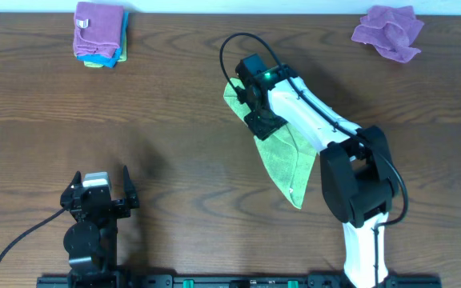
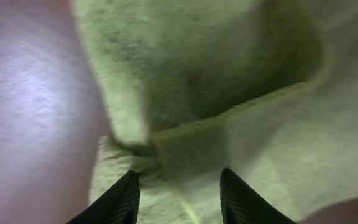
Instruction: Fold the cloth
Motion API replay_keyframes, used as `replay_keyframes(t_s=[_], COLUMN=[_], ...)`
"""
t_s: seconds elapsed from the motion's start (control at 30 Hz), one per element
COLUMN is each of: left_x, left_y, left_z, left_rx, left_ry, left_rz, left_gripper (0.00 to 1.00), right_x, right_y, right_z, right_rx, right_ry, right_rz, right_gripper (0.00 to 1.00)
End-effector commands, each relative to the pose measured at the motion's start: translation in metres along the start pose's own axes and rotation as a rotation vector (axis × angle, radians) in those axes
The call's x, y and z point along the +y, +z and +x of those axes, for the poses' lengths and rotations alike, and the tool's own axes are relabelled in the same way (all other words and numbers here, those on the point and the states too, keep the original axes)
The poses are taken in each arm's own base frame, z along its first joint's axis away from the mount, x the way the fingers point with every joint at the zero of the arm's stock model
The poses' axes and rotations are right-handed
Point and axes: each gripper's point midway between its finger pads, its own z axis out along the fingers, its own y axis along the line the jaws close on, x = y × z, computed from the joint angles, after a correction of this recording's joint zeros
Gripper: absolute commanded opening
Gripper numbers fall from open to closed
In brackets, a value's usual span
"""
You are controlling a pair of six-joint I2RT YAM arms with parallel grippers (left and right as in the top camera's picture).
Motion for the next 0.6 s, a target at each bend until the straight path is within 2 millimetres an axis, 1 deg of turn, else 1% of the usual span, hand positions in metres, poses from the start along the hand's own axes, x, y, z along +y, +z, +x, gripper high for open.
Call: replay_keyframes(t_s=[0.0,0.13,0.3,0.37,0.5,0.57], left_x=[0.0016,0.0016,0.0016,0.0016,0.0016,0.0016], left_y=[0.0032,0.0032,0.0032,0.0032,0.0032,0.0032], left_z=[0.0149,0.0149,0.0149,0.0148,0.0149,0.0149], left_rx=[0.034,0.034,0.034,0.034,0.034,0.034], left_ry=[0.0,0.0,0.0,0.0,0.0,0.0], left_rz=[-0.012,-0.012,-0.012,-0.012,-0.012,-0.012], left_gripper=[0.95,0.95,0.95,0.95,0.95,0.95], right_x=[-0.0152,-0.0197,-0.0223,-0.0222,-0.0216,-0.0194], right_y=[0.0061,0.0065,0.0067,0.0067,0.0067,0.0068], right_z=[0.0033,0.0023,0.0022,0.0021,0.0021,0.0018], right_rx=[0.02,0.015,0.014,0.013,0.013,0.012], right_ry=[0.027,0.034,0.038,0.038,0.038,0.038], right_rz=[0.082,0.092,0.098,0.098,0.094,0.084], right_gripper=[0.41,0.33,0.3,0.25,0.03,0.01])
